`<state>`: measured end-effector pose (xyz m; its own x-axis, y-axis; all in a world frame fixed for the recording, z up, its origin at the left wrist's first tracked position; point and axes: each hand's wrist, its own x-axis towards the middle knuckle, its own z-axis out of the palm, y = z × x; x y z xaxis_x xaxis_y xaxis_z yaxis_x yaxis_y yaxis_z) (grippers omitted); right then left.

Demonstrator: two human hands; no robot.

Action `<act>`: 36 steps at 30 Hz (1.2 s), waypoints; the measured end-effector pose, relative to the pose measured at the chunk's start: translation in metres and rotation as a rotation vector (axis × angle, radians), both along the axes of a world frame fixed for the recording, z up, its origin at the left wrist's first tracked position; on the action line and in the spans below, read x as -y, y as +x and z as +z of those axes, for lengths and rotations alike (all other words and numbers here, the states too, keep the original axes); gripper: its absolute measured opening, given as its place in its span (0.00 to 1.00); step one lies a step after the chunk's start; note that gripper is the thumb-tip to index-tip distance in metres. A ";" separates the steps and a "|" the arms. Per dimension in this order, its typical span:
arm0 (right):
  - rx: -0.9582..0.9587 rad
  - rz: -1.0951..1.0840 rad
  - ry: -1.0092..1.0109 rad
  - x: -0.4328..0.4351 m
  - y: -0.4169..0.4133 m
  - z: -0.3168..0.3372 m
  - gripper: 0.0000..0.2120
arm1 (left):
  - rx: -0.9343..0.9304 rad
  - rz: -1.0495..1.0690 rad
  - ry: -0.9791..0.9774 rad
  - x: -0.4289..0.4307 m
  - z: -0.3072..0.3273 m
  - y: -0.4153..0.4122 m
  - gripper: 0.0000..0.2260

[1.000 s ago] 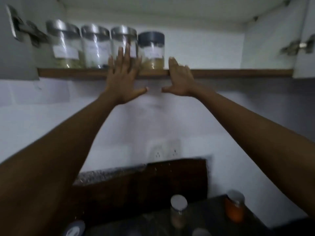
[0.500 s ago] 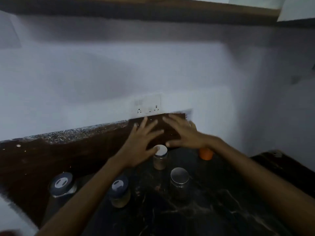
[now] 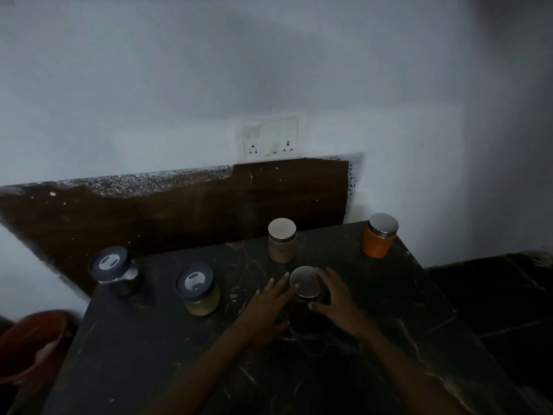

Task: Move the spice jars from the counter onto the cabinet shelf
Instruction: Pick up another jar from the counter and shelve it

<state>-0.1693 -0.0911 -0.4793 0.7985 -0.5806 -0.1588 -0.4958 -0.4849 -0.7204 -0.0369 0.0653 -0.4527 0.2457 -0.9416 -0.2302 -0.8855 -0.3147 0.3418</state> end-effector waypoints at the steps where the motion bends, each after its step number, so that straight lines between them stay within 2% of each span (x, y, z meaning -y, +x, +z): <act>1: 0.028 0.002 0.044 0.001 0.002 -0.004 0.42 | 0.001 0.007 0.012 0.001 -0.002 -0.001 0.36; 5: 0.108 -0.005 0.147 0.002 0.004 -0.018 0.42 | -0.034 0.059 0.024 0.003 -0.006 -0.007 0.36; 13: 0.252 0.012 0.185 0.008 0.001 -0.015 0.33 | -0.109 0.140 0.002 0.002 -0.012 -0.023 0.40; 17: 0.309 0.026 0.209 0.008 -0.003 0.011 0.30 | -0.156 0.141 -0.167 -0.004 -0.001 -0.026 0.43; 20: 0.309 0.071 0.304 0.003 -0.008 0.041 0.27 | -0.234 0.122 -0.313 -0.013 0.009 -0.027 0.50; 25: 0.315 0.148 0.407 -0.013 -0.021 0.075 0.19 | -0.246 0.052 -0.408 -0.034 0.028 -0.033 0.55; 33: 0.222 0.156 0.515 -0.044 -0.038 0.090 0.18 | -0.474 0.075 -0.415 -0.074 0.040 -0.045 0.56; 36: 0.168 0.220 0.576 -0.049 -0.049 0.091 0.27 | -0.618 0.129 -0.405 -0.085 0.041 -0.045 0.54</act>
<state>-0.2188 -0.0424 -0.3886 0.9305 -0.2591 -0.2589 -0.2864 -0.0743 -0.9552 -0.0817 0.1502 -0.4122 0.2984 -0.9544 -0.0038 -0.4589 -0.1469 0.8763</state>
